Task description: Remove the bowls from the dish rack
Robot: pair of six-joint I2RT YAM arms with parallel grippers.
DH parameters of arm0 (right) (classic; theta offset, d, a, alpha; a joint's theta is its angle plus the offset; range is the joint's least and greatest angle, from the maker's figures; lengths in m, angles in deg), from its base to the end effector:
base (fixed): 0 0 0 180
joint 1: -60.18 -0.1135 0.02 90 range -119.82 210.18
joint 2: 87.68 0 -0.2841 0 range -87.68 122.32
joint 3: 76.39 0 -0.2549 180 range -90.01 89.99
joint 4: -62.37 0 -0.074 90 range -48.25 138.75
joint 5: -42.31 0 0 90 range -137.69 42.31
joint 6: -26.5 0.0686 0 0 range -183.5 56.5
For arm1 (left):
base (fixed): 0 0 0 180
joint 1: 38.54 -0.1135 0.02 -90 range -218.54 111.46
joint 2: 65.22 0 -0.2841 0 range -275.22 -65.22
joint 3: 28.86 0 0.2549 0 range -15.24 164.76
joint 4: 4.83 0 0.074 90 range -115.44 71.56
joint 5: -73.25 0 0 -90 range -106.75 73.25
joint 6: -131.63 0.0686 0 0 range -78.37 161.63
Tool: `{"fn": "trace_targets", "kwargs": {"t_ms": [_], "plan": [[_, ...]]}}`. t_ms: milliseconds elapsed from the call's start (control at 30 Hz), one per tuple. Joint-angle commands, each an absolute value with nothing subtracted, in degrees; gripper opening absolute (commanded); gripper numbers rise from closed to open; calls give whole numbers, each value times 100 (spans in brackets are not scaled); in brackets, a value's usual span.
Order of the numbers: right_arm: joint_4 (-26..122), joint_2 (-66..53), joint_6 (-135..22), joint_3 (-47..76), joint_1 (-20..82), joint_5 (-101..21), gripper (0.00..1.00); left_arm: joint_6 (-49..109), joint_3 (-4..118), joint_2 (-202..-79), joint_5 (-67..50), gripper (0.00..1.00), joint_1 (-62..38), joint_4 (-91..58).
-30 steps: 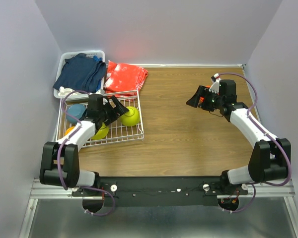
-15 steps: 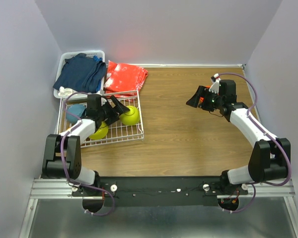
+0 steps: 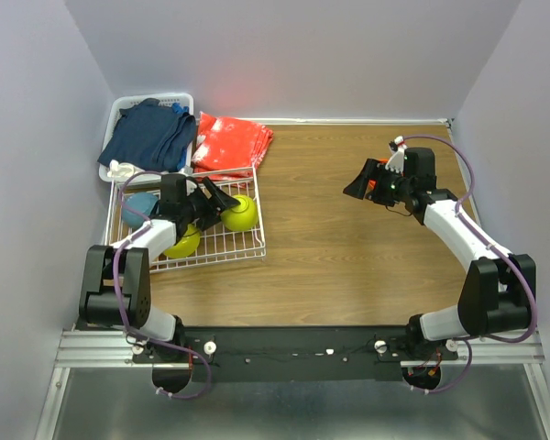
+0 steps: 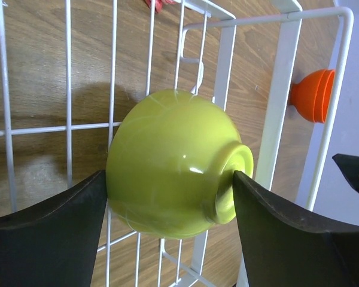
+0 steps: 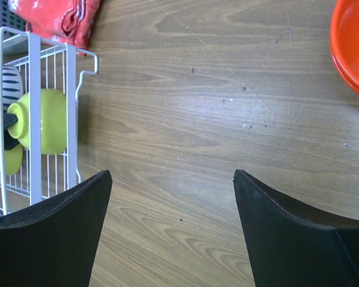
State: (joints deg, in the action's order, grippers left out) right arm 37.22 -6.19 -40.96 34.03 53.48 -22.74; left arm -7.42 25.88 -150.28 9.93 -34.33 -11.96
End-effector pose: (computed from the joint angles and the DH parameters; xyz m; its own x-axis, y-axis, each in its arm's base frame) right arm 0.3304 0.0679 0.2598 -0.7215 0.2652 -0.6396 -0.1770 0.8224 0.5407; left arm 0.3198 -0.0544 0.1856 -0.7155 -0.6240 -0.3141 -0.1820 0.6006 -0.7785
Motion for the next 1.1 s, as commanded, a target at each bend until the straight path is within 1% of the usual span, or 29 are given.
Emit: {"fn": "trace_targets", "kwargs": {"t_ms": [0,33,200,233,400,433,567,633,700,733,967,1067], "plan": [[3865,-559,-4065,3453,5323,-2159,90,-636,2651,-14802,1023,72,-3397,-1624],[3865,-559,-4056,3445,5323,-2158,90,-618,2668,-14767,997,68,-3397,-1668],[3873,-585,-4047,3462,5323,-2141,90,-504,2800,-14582,857,66,-3397,-1836],[3873,-603,-4047,3462,5323,-2150,90,-478,2818,-14556,839,62,-3397,-2010],[3873,-638,-4047,3471,5315,-2141,90,-302,3002,-14363,690,60,-3397,-2310],[3873,-638,-4047,3462,5323,-2141,90,-215,3029,-14318,628,57,-3397,-2406],[3873,-656,-4039,3471,5323,-2132,90,-47,3187,-14169,461,51,-3397,-2670],[3873,-664,-4039,3471,5323,-2132,90,23,3266,-14072,426,47,-3388,-2793],[3882,-664,-4030,3471,5323,-2123,90,111,3345,-13967,356,45,-3388,-2864],[3882,-682,-4030,3471,5315,-2123,90,138,3371,-13940,338,43,-3388,-2942],[3900,-743,-3986,3462,5323,-1992,90,673,3766,-13633,48,42,-3292,-3434],[3873,-787,-3977,3453,5315,-1965,90,1156,4197,-13536,-347,42,-2976,-3874]]}}
